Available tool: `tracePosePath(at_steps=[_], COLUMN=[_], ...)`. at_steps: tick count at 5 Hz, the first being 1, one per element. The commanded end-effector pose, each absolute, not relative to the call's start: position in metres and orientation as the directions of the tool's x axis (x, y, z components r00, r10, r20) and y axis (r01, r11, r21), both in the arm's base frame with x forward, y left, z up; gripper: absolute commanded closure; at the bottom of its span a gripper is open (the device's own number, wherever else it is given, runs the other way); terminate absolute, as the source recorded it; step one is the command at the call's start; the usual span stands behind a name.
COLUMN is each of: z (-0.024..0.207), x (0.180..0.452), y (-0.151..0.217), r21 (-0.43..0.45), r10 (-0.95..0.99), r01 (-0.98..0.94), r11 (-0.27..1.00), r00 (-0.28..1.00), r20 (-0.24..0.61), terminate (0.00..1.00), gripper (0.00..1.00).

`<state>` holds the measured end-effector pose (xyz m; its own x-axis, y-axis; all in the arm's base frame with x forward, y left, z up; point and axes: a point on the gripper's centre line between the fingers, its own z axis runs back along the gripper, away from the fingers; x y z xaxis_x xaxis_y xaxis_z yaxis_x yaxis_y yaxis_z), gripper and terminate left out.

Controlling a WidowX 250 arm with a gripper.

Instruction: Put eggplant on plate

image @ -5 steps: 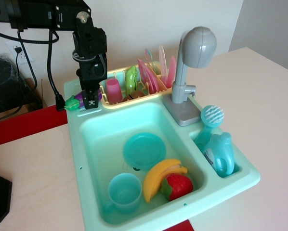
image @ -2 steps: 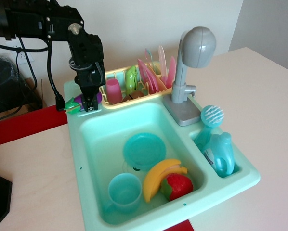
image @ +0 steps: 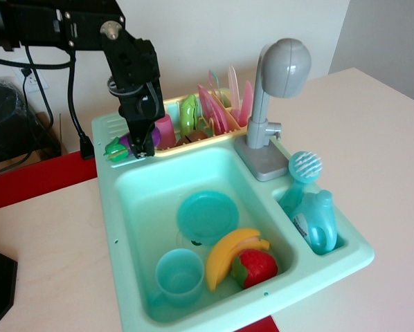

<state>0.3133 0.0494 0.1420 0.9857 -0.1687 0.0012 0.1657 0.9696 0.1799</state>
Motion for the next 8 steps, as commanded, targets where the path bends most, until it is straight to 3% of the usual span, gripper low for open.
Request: tracePosePath(at_steps=[1,3,4,6,7,8], z=[0.158,0.127,0.106,0.085,0.081,0.096], x=[0.344,0.356,0.357,0.373,0.380,0.370], y=[0.014,-0.029,-0.034,-0.035,-0.035,-0.030], r21=[0.170,0.124,0.132,0.157,0.133,0.183], r10=[-0.229,-0.283,-0.275,-0.245,-0.237,-0.187], r01=[0.218,0.279,0.274,0.244,0.237,0.183], r11=[0.961,0.952,0.953,0.957,0.962,0.966], r00=[0.972,0.959,0.961,0.969,0.971,0.982], r20=[0.049,0.011,-0.012,-0.011,-0.014,0.006], terminate=[0.00,0.00,0.00,0.00,0.00,0.00], gripper=[1.00,1.00,1.00,1.00,0.00,0.00])
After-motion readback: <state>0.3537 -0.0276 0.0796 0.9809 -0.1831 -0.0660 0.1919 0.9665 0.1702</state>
